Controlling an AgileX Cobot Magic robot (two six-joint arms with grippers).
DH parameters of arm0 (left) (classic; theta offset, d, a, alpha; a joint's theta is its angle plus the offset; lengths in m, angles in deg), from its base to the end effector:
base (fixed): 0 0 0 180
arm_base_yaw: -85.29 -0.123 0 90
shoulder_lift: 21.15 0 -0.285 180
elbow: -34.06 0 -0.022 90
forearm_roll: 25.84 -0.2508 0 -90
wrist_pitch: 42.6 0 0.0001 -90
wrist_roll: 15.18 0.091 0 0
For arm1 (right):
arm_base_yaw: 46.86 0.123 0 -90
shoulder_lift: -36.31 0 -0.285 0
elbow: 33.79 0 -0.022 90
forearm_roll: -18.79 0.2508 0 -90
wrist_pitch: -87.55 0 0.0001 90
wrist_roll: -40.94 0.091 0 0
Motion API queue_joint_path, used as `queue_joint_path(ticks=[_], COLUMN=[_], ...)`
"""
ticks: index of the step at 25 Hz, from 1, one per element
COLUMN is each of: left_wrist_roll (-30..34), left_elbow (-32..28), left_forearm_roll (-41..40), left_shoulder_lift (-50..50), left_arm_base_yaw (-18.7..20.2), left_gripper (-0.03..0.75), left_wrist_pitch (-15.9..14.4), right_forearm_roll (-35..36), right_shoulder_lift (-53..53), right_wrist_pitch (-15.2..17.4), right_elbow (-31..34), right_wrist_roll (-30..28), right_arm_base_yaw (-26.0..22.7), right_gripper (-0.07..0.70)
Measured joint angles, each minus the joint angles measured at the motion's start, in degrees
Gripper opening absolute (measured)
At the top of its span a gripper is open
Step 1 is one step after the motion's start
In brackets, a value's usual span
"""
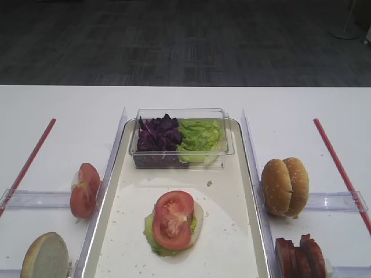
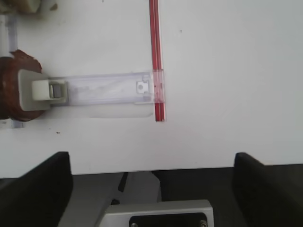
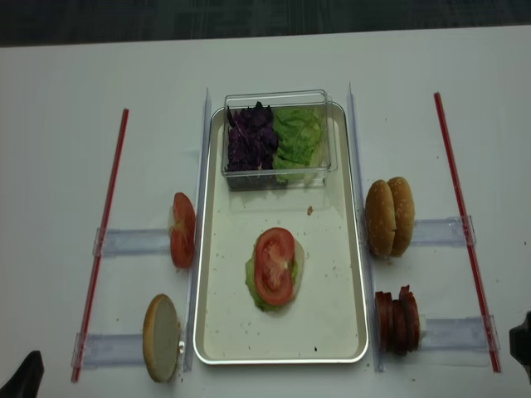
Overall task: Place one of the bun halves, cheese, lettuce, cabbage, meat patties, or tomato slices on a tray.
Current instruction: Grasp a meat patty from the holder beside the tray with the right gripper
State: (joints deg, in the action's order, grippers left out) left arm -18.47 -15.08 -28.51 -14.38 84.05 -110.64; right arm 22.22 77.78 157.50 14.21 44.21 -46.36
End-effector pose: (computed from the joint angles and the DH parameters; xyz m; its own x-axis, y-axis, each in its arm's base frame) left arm -0.0123 0.0037 0.2646 -0.5553 -0.0520 -0.8300 -0.0797 0.9968 -0.0091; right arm 0.0689 0.0057 0.2510 -0.9353 0.0693 -0.3469 0.0442 0.9958 0.0797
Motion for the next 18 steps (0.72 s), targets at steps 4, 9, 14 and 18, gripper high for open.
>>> queue_joint_path(ticks=[4,9,14,18], left_wrist_roll=[0.00,0.00,0.00,0.00], left_elbow=[0.00,0.00,0.00,0.00], left_forearm_roll=[0.00,0.00,0.00,0.00], left_shoulder_lift=[0.00,0.00,0.00,0.00], left_arm_base_yaw=[0.00,0.00,0.00,0.00], left_gripper=[0.618,0.618,0.618,0.618], left_wrist_pitch=[0.00,0.00,0.00,0.00], right_forearm_roll=[-0.04,-0.04,-0.04,0.33], right_shoulder_lift=[6.09,13.64,19.25,20.34], right_wrist_pitch=[-0.97,-4.02,-6.78,-7.51], right_elbow=[0.00,-0.10,-0.10,-1.33], right_wrist_roll=[0.00,0.00,0.00,0.00], right_arm_base_yaw=[0.00,0.00,0.00,0.00], right_gripper=[0.692,0.692,0.692,0.692])
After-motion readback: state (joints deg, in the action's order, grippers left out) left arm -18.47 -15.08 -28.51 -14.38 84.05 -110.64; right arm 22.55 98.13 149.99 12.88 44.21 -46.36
